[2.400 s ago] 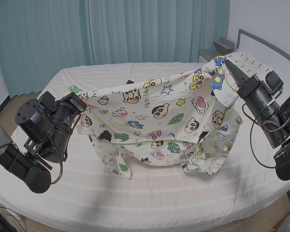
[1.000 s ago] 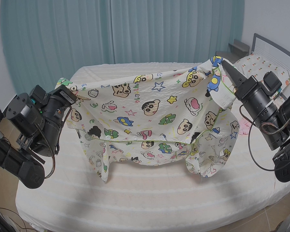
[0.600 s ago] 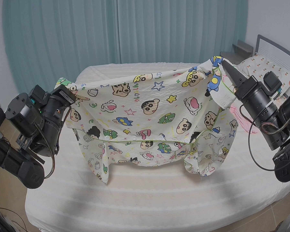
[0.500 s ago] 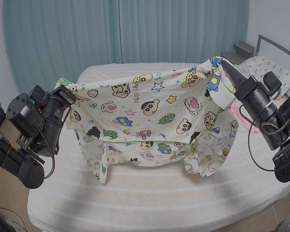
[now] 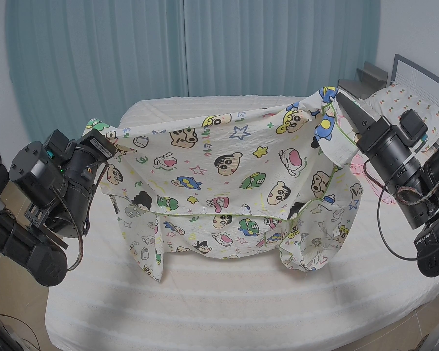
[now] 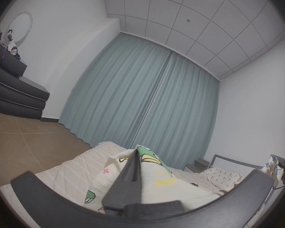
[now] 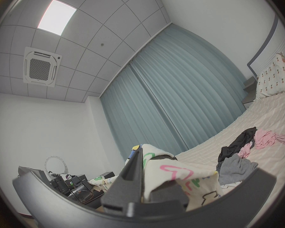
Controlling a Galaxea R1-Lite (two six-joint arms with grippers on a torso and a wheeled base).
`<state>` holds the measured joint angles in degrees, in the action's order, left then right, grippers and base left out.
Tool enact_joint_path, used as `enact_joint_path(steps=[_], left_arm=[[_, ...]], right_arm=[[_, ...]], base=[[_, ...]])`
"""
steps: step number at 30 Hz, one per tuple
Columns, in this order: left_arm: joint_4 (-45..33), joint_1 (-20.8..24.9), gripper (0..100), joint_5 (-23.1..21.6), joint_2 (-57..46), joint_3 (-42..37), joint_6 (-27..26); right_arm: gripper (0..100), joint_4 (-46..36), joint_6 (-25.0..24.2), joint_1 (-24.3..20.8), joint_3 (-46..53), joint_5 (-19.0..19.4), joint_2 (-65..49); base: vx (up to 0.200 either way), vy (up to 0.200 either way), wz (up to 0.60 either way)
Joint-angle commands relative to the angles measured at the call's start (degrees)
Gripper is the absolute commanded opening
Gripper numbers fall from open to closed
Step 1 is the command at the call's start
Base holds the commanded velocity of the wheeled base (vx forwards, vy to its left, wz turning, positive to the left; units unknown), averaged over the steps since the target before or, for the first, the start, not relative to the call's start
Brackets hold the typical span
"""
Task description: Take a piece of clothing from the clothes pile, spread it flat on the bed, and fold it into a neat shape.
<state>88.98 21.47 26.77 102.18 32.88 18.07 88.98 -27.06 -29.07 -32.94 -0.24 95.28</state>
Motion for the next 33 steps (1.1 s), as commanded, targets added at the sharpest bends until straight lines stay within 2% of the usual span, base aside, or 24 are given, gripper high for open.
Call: enact_joint_path(steps=[1,9,14,22,28,33], left_arm=[[1.02,-0.02,0,0.04,-0.23,0.08,-0.05],[1.02,0.24,0,0.04,-1.02,-0.09,-0.05],[1.02,0.33,0,0.04,-1.28,-0.27,-0.14],[1.02,0.42,0,0.04,-4.18,-0.8,-0.4],[1.02,0.51,0,0.12,-7.87,-3.17,-4.36],[1.02,1.12,0,0.04,-10.34,-4.75,-5.15]], right_arm=[[0,0.49,-0.01,-0.02,0.24,0.07,-0.62],[0,0.49,0.08,-0.11,1.65,2.44,-3.79],[0,0.49,0.08,-0.11,1.65,2.44,-4.05],[0,0.41,0.7,-3.27,3.14,3.06,-8.01],[0,-0.3,2.01,-3.8,3.32,3.14,-11.7],[0,-3.46,2.81,-5.47,3.58,3.5,-15.56]], base=[[-0.2,0.0,0.0],[-0.2,0.0,0.0],[-0.2,0.0,0.0],[-0.2,0.0,0.0],[0.0,0.0,0.0],[0.0,0.0,0.0]])
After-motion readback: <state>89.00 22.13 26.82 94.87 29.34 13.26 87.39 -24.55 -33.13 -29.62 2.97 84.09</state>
